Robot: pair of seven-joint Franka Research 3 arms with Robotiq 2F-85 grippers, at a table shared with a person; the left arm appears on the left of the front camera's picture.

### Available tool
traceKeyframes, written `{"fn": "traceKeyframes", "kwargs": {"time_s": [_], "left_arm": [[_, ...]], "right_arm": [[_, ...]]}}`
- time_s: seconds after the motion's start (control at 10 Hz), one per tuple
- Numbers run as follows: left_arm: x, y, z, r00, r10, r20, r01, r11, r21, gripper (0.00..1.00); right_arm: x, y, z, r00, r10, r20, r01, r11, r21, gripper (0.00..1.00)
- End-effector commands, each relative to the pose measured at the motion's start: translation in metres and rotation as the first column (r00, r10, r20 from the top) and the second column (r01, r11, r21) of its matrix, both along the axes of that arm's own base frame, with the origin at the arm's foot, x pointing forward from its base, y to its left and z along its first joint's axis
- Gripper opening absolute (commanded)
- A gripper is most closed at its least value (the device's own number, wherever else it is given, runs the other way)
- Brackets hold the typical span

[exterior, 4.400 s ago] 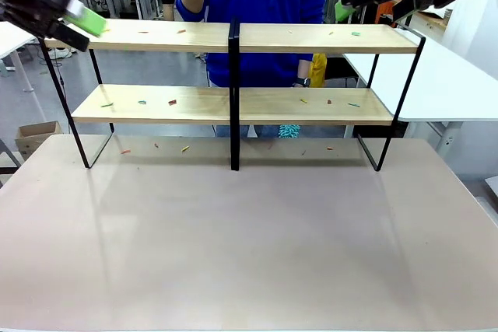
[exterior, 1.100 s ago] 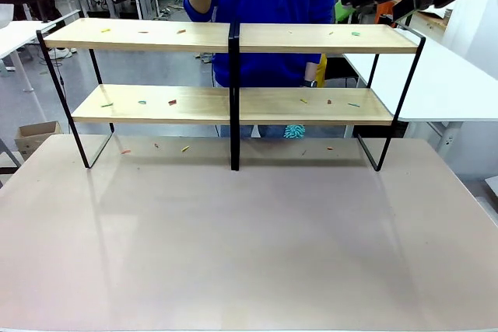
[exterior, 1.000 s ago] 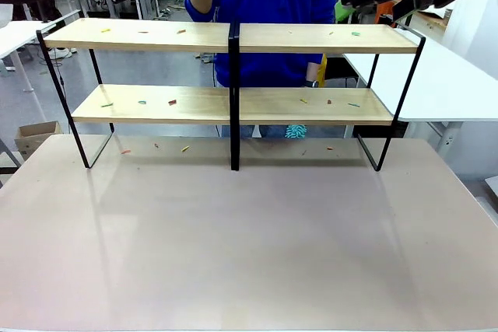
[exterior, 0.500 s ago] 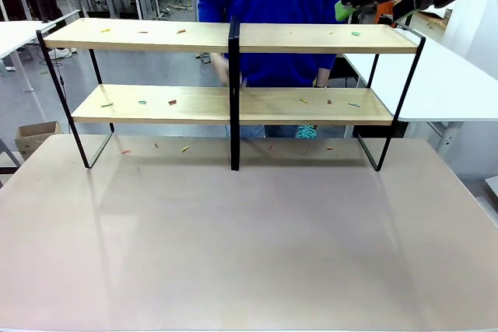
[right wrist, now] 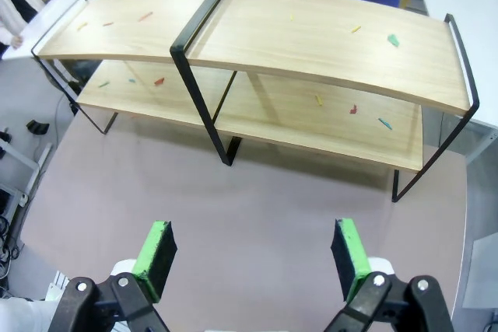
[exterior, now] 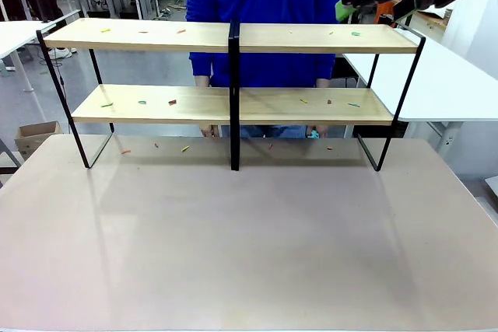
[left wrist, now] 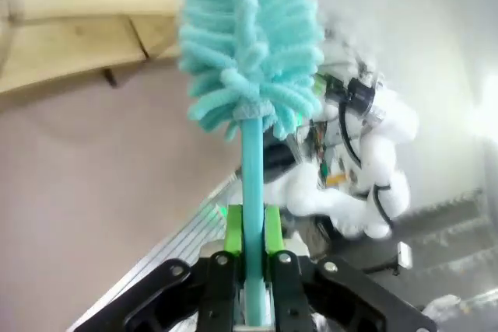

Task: Clean the shelves.
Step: Pick up the Duster when the human hands it over, then clean a randomly selected level of the Shelf with the Duster.

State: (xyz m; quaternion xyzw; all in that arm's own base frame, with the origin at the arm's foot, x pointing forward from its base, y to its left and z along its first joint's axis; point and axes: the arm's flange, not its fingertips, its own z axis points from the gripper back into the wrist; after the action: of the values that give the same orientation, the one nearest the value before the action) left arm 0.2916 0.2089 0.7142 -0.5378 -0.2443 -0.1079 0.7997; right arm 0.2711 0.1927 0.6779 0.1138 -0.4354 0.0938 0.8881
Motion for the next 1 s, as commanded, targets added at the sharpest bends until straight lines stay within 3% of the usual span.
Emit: {"fn": "traceKeyframes", "kwargs": {"time_s": [0.0, 0.1, 0.2, 0.3, 0.9], "left_arm": [[-0.032, 0.054, -0.03, 0.966, 0.255, -0.049, -0.259, 0.959, -0.11, 0.0], [-0.05, 0.074, -0.045, 0.959, 0.28, -0.042, -0.283, 0.944, -0.17, 0.0], [-0.049, 0.076, -0.057, 0.972, 0.227, -0.06, -0.235, 0.952, -0.199, 0.0], [-0.063, 0.084, -0.036, 0.969, 0.243, -0.046, -0.246, 0.964, -0.103, 0.0], [-0.063, 0.084, -0.036, 0.969, 0.243, -0.046, -0.246, 0.964, -0.103, 0.0]], "right_arm": [[0.001, 0.0, 0.001, 1.0, 0.002, 0.0, -0.002, 1.0, 0.003, 1.0], [0.001, 0.0, 0.001, 1.0, 0.002, 0.0, -0.002, 1.0, 0.003, 1.0], [0.001, 0.0, 0.001, 1.0, 0.002, 0.0, -0.002, 1.0, 0.003, 1.0], [0.001, 0.0, 0.001, 1.0, 0.002, 0.0, -0.002, 1.0, 0.003, 1.0], [0.001, 0.0, 0.001, 1.0, 0.002, 0.0, -0.002, 1.0, 0.003, 1.0]]}}
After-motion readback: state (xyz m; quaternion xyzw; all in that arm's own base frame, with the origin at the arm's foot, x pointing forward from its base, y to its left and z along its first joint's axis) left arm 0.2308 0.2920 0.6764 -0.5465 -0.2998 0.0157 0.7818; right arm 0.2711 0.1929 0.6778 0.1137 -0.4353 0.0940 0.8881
